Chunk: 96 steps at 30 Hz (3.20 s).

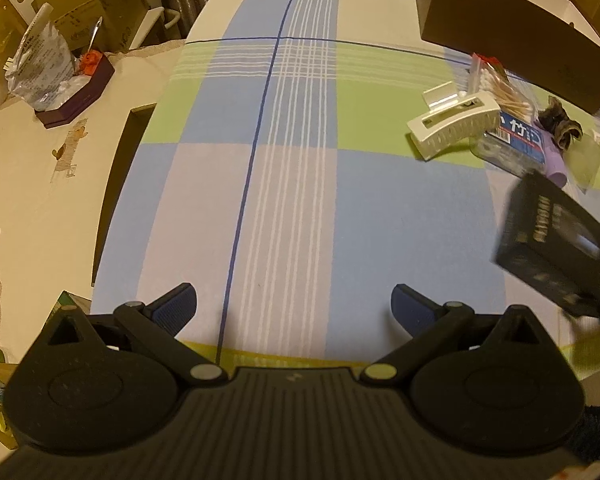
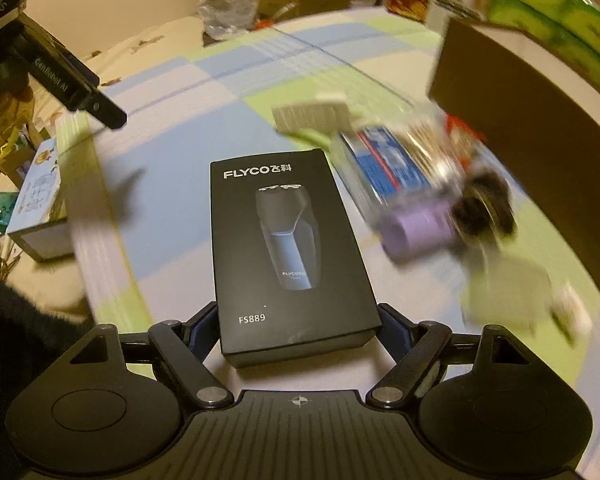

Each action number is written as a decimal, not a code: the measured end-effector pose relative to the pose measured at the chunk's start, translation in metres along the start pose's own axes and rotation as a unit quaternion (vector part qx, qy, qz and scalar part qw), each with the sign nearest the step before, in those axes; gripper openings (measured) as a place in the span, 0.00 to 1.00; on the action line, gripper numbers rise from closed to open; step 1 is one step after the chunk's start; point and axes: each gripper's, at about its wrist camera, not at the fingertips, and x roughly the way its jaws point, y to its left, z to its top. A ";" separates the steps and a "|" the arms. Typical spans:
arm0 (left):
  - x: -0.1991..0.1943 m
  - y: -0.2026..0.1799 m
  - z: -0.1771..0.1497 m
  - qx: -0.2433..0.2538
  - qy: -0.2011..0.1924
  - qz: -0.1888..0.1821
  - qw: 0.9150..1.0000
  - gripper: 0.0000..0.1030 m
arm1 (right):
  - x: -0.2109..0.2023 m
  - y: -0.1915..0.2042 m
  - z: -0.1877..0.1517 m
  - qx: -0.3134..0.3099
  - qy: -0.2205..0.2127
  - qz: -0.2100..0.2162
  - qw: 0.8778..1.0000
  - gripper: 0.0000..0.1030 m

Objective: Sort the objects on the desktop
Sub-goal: 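Grasp the black FLYCO box with the right gripper and lift it, then grasp the white plastic clip with the left gripper while right holds the FLYCO box, then carry the white clip and FLYCO box over the brown cardboard box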

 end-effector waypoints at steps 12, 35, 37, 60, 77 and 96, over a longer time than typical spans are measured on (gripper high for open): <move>0.003 -0.012 0.003 0.031 -0.003 -0.017 0.999 0.99 | -0.031 -0.014 -0.033 0.111 0.007 -0.046 0.993 0.96; 0.022 -0.063 0.034 0.176 -0.060 -0.062 0.981 0.99 | -0.039 -0.074 -0.065 0.306 0.040 -0.173 0.935 0.75; 0.026 -0.072 0.044 0.213 -0.084 -0.075 0.971 0.99 | -0.042 -0.086 -0.069 0.329 0.037 -0.187 0.925 0.75; 0.082 -0.122 0.114 0.410 -0.087 -0.134 0.898 0.52 | -0.059 -0.143 -0.108 0.394 0.022 -0.181 0.901 0.75; 0.065 -0.122 0.091 0.187 -0.006 0.006 0.982 0.44 | -0.044 -0.177 -0.096 0.338 0.012 -0.158 0.928 0.76; 0.079 -0.116 0.106 0.211 -0.007 -0.027 0.977 0.37 | -0.034 -0.172 -0.077 0.359 0.016 -0.213 0.908 0.74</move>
